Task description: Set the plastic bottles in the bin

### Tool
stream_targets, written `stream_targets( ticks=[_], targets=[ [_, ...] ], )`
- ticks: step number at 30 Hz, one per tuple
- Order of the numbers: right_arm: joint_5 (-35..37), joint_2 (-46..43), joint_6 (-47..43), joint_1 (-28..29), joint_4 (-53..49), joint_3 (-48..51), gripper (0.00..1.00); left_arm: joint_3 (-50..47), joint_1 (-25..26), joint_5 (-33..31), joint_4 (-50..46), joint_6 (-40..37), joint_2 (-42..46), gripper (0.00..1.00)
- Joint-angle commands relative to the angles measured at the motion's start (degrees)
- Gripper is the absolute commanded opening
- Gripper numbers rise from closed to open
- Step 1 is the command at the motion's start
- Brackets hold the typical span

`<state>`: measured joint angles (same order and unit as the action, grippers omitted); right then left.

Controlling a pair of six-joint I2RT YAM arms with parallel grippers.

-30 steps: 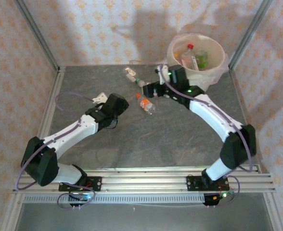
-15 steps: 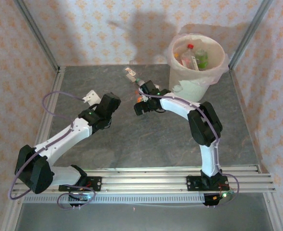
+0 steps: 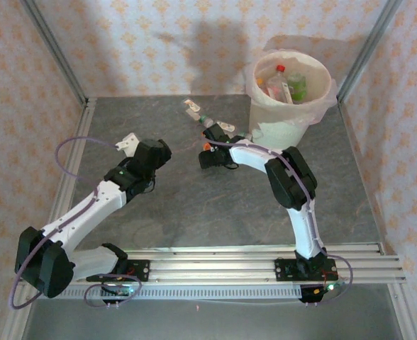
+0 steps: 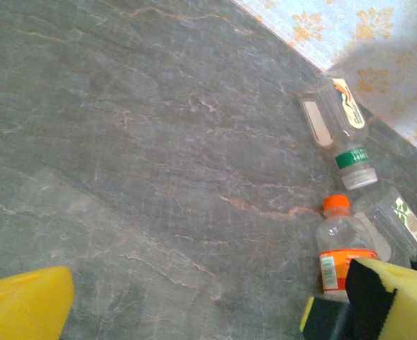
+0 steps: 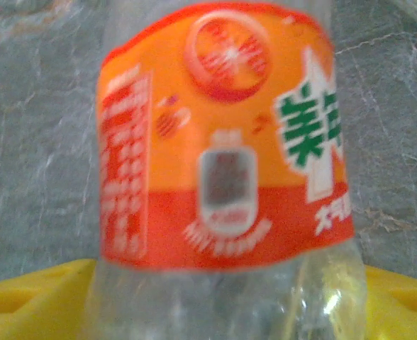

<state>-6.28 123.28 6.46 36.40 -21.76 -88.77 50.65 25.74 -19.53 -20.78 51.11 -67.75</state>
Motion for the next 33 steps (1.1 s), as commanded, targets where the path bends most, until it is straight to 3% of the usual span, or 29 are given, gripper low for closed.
stream_targets(
  ticks=[1,7,12,24,33],
  targets=[
    [3.6,1.9,4.9,0.3,4.3,-2.5,0.76,0.0,-0.8,2.2,2.0,-3.9,1.5,1.0],
    [0.3,-1.6,3.8,0.3,5.4,-1.1,0.56,-0.1,-1.9,4.7,2.2,-4.7,1.4,1.0],
    [-3.1,-10.1,0.2,0.2,7.0,2.6,0.51,0.2,-2.7,7.4,2.9,-5.0,0.1,1.0],
    [-2.0,-29.0,-4.0,-2.2,4.7,1.4,0.48,1.7,-2.7,10.2,4.0,-6.3,-2.9,1.0],
    [-1.1,-35.1,-5.2,-9.5,0.2,-3.1,0.48,1.2,-2.8,7.8,3.9,-4.3,-3.4,1.0]
  ],
)
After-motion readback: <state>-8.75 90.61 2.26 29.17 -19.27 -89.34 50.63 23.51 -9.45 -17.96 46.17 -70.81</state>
